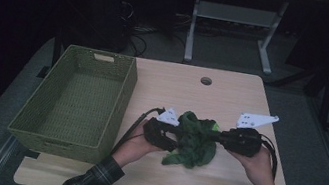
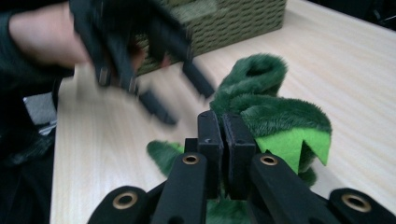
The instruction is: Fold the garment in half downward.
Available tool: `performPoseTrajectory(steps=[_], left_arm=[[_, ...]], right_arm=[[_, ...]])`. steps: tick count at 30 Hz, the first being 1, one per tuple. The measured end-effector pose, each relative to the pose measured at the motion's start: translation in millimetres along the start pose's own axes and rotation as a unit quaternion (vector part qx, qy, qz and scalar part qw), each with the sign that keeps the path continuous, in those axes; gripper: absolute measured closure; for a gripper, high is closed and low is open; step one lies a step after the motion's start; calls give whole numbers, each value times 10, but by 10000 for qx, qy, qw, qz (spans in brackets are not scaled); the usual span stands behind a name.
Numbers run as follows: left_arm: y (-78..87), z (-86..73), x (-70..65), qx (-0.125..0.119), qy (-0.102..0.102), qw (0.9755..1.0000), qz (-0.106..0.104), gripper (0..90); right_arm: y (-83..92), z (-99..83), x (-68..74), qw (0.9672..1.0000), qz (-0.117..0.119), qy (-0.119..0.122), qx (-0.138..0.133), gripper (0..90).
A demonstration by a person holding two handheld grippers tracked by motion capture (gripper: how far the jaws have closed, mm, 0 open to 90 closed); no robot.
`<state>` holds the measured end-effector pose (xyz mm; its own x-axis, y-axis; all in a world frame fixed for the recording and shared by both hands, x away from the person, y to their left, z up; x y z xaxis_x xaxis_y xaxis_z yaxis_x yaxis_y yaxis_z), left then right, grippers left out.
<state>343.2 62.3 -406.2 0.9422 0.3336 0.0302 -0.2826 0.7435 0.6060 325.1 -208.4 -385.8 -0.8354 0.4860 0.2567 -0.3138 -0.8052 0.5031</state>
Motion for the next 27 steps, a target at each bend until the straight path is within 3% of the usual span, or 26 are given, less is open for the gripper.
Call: performPoseTrajectory(steps=[4, 8, 13, 15, 18, 21, 27], left_arm=[[75, 94, 159, -163, 105, 9995, 238, 462], [35, 246, 278, -346, 153, 9990, 239, 428], [-106, 354, 331, -200, 19, 9995, 238, 423], [-170, 341, 327, -154, 75, 9997, 145, 488], [-182, 304, 277, -84, -18, 10000, 14, 686], [-141, 241, 199, -73, -156, 9998, -30, 828], [-121, 14, 8, -80, -55, 9993, -350, 847]], right_arm=[[-38, -87, 60, 9999, 63, 30, 121, 872], [-60, -166, 88, 9997, 143, -31, 211, 872], [-51, -176, 132, 9996, 212, -11, 206, 872], [-46, -167, 158, 9994, 267, 32, 198, 872], [-47, -181, 203, 9993, 290, 61, 222, 872], [-61, -219, 229, 9990, 321, 16, 298, 871], [-125, -367, 269, 9978, 338, -50, 569, 869]])
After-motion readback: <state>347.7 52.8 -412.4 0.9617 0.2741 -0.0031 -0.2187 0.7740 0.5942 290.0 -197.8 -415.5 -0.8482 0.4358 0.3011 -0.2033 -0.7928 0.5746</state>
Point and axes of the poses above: each handheld gripper's, and its own axes: y roughly backward along the jaws, z roughly out of its top, x roughly to its left, the point moved 1 cm from there along -y, roughly forward along the jaws, and after that the axes turned 7 degrees about -y, right-handed, at the moved point
